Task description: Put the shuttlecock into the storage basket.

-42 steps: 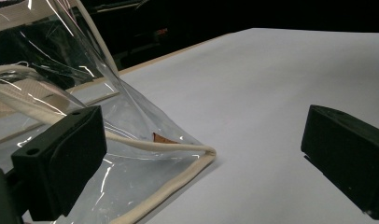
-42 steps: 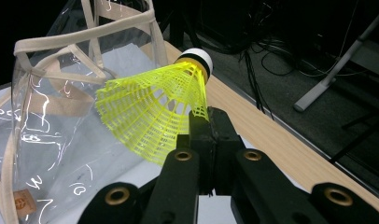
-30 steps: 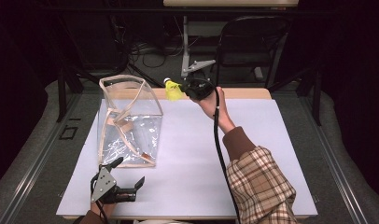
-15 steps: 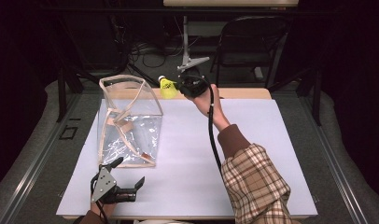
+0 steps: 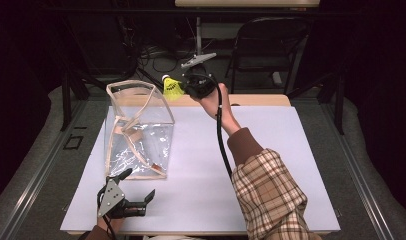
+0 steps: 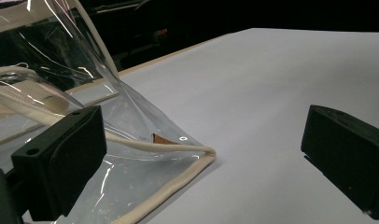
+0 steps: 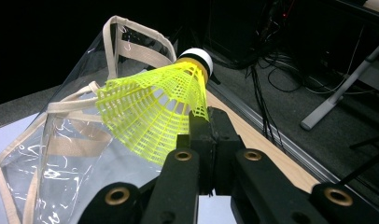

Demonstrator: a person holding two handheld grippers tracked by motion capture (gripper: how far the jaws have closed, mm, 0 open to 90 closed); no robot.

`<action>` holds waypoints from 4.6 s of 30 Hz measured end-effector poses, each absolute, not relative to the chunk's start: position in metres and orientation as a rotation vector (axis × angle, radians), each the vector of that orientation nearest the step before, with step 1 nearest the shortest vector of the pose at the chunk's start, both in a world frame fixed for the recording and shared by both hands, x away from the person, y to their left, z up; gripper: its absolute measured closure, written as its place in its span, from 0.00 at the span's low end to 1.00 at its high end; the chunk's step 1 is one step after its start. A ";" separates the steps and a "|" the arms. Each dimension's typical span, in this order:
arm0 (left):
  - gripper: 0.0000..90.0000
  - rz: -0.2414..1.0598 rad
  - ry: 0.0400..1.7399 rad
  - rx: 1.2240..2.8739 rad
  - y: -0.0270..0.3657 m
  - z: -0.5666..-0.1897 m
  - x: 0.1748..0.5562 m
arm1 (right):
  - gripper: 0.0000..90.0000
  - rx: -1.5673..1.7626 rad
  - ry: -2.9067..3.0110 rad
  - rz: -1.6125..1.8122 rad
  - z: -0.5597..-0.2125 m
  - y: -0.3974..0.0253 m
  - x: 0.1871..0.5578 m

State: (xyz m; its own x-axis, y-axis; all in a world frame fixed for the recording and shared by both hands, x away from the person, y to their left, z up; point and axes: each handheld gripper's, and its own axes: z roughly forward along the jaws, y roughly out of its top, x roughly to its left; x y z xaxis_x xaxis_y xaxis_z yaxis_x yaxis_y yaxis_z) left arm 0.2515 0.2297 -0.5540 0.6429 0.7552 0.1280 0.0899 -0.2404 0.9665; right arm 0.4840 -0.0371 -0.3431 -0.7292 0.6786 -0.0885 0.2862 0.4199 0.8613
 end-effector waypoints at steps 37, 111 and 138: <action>0.00 0.724 0.686 1.715 0.230 -0.553 0.251 | 1.00 0.798 2.271 1.274 -0.332 0.000 0.493; 0.00 0.720 0.681 1.700 0.231 -0.552 0.251 | 1.00 0.811 2.388 1.154 -0.358 0.085 0.509; 0.00 0.727 0.691 1.710 0.230 -0.553 0.253 | 0.19 0.814 2.386 1.284 -0.350 0.026 0.491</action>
State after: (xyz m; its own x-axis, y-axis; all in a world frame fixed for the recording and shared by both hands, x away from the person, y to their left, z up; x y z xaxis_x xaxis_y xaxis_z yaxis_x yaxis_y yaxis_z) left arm 0.2531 0.2298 -0.5530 0.6417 0.7569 0.1238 0.0845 -0.2302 0.9695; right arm 0.4911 0.0256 -0.3502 -0.7899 0.6133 -0.0042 0.3341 0.4361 0.8356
